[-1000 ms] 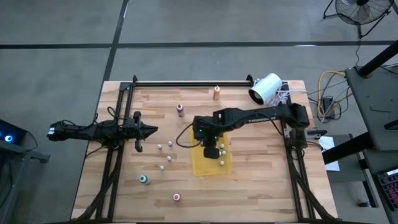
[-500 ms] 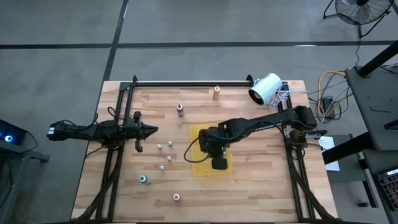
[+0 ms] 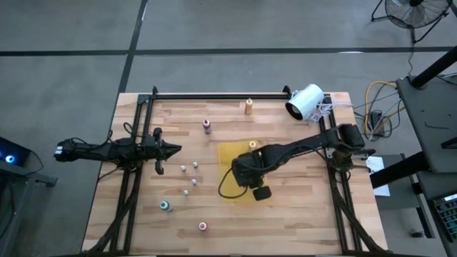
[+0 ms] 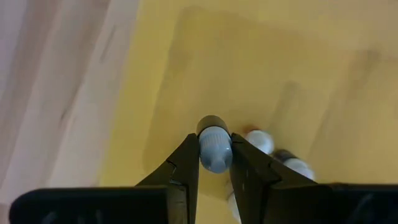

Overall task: Pick & Place food coloring
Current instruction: Put the small red food coloring bottle into the yellow bin

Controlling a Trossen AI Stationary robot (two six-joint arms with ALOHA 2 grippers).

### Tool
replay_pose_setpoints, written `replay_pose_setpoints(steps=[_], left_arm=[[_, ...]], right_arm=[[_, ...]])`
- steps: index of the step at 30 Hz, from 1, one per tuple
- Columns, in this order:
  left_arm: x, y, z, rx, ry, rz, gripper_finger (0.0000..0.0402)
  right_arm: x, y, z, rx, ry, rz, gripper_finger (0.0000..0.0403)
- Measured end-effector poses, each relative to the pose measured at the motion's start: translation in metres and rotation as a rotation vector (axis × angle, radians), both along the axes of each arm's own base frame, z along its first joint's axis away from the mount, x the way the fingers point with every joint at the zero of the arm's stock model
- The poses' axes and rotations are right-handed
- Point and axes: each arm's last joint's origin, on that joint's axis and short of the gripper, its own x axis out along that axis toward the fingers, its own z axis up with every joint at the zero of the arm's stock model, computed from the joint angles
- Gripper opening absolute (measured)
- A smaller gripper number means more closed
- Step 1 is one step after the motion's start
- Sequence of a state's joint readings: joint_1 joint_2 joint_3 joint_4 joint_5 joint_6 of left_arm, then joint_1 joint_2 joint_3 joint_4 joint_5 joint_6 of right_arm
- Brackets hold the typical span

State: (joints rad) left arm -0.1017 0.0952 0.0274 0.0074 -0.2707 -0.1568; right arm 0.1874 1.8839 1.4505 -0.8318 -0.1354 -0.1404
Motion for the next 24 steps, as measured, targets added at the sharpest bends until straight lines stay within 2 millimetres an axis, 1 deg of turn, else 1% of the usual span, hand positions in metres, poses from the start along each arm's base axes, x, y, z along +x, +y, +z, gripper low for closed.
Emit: replay_pose_setpoints(steps=[4, 10, 21, 24], left_arm=[[0.0, 0.0, 0.0, 0.0, 0.0, 0.0, 0.0], [0.0, 0.0, 0.0, 0.0, 0.0, 0.0, 0.0], [0.0, 0.0, 0.0, 0.0, 0.0, 0.0, 0.0], [0.0, 0.0, 0.0, 0.0, 0.0, 0.0, 0.0]], right_arm=[[-0.005, 0.007, -0.008, -0.013, 0.014, 0.045, 0.0061], [-0.009, 0.007, -0.022, -0.026, 0.02, 0.063, 0.0061], [-0.004, 0.008, -0.023, -0.039, -0.05, 0.062, 0.0061], [-0.002, 0.007, -0.027, -0.04, -0.046, 0.059, 0.0061]])
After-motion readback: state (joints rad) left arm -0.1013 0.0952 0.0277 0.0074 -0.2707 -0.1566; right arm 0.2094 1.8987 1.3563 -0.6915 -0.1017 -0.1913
